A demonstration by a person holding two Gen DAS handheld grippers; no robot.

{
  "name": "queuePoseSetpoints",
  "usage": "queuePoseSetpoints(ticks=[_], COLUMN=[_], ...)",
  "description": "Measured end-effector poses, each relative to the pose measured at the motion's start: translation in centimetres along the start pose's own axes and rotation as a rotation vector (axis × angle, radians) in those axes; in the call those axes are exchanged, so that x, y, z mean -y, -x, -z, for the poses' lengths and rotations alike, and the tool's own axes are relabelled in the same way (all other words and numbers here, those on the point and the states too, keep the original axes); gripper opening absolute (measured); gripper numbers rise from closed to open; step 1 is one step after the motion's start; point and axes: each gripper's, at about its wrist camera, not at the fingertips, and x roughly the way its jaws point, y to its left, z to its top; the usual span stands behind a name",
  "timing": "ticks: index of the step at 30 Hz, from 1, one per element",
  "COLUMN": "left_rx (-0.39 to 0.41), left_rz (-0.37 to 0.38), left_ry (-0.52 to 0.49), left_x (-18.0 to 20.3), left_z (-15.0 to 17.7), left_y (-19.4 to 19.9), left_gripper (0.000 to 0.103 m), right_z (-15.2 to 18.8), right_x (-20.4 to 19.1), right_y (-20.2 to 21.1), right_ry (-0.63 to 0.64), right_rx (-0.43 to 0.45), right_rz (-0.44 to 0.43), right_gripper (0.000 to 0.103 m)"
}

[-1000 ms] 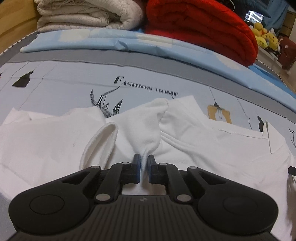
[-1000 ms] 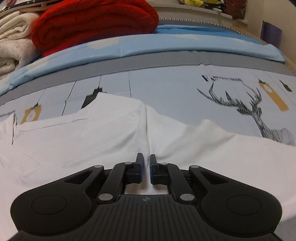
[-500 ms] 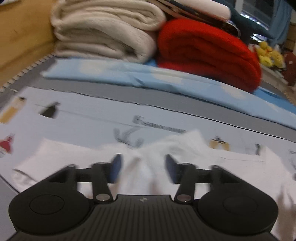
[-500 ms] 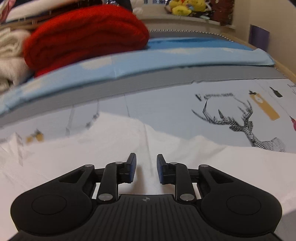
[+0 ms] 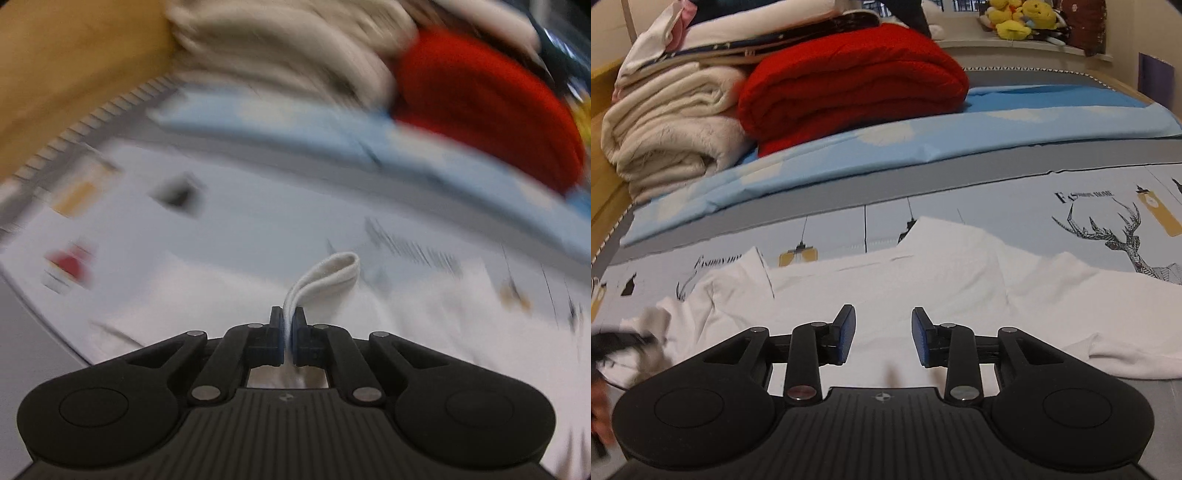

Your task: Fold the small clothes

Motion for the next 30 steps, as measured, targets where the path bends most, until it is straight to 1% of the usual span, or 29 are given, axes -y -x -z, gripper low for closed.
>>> queuePoseSetpoints(ticks=[2,3,5,7,9,10,12,13,14,15,18,19,21,23,24,25,26,27,28,29,30], left_rx=[0.067,0.095,0.141,0.174,0.203,0.217,0.251,0.272,0.278,0.267,0.207,0.179,0.142,0.088,0.060,0.020,-0.025,-0.081,-0.133,-0.151,-0.126], left_rz=[-0.095,-0.163,-0.294,-0.394,-0.454,-0.465,-0.462,-0.454,-0.422,-0.376,-0.128,-0.028,0.135,0.374,0.469,0.585,0.681,0.777,0.868,0.909,0.908], left_ry=[0.101,0.164,0.253,0.337,0.387,0.400,0.393,0.373,0.346,0.320,0.272,0.237,0.190,0.189,0.194,0.202,0.209,0.204,0.178,0.152,0.132], left_x=[-4.0,-6.4,-10.5,-14.0,-16.0,-16.4,-16.1,-15.6,-14.8,-13.8,-10.0,-7.6,-3.4,2.1,4.5,7.2,9.5,11.9,14.0,15.2,15.6], left_z=[-1.8,-2.4,-3.3,-3.7,-4.1,-4.3,-4.7,-5.0,-5.3,-5.7,-5.9,-5.7,-4.8,-3.1,-2.2,-1.1,-0.1,0.8,1.7,2.5,3.1], left_y=[1.7,2.4,3.5,4.6,5.5,6.0,6.7,7.2,7.5,7.4,7.3,7.5,8.2,9.4,9.9,10.6,11.0,11.5,11.9,12.6,13.6], left_gripper=[0.004,0.004,0.004,0.004,0.004,0.004,0.004,0.004,0.004,0.004,0.004,0.004,0.004,0.004,0.004,0.004,0.005,0.020,0.036,0.039,0.039], right_z=[-0.1,-0.2,-0.1,-0.2,-0.1,-0.1,-0.1,0.0,0.0,0.1,0.3,0.4,0.5,0.8,0.9,1.0,1.2,1.3,1.5,1.6,1.8], right_x=[0.0,0.0,-0.3,-0.3,-0.4,-0.4,-0.4,-0.4,-0.4,-0.5,-0.5,-0.4,-0.3,0.0,0.1,0.4,0.6,0.9,1.1,1.4,1.7], right_y=[0.0,0.1,0.3,0.4,0.6,0.6,0.8,0.9,1.0,1.1,1.5,1.6,2.0,2.3,2.4,2.5,2.6,2.7,2.8,2.9,3.0], right_ry=[-0.014,-0.020,-0.014,-0.008,-0.004,-0.001,0.003,0.006,0.011,0.015,0.018,0.017,0.008,-0.005,-0.015,-0.027,-0.040,-0.060,-0.077,-0.097,-0.120], right_rx=[-0.012,-0.014,-0.013,-0.017,-0.021,-0.021,-0.017,-0.018,-0.019,-0.018,-0.017,-0.016,-0.013,-0.014,-0.016,-0.019,-0.022,-0.023,-0.022,-0.020,-0.019], right_rz=[-0.007,-0.011,-0.010,-0.005,-0.001,0.002,0.010,0.012,0.012,0.015,0.022,0.024,0.027,0.026,0.027,0.026,0.022,0.015,0.010,0.007,0.011], right_gripper=[0.035,0.035,0.035,0.035,0.035,0.035,0.035,0.035,0.035,0.035,0.035,0.035,0.035,0.035,0.035,0.035,0.035,0.035,0.035,0.036,0.037])
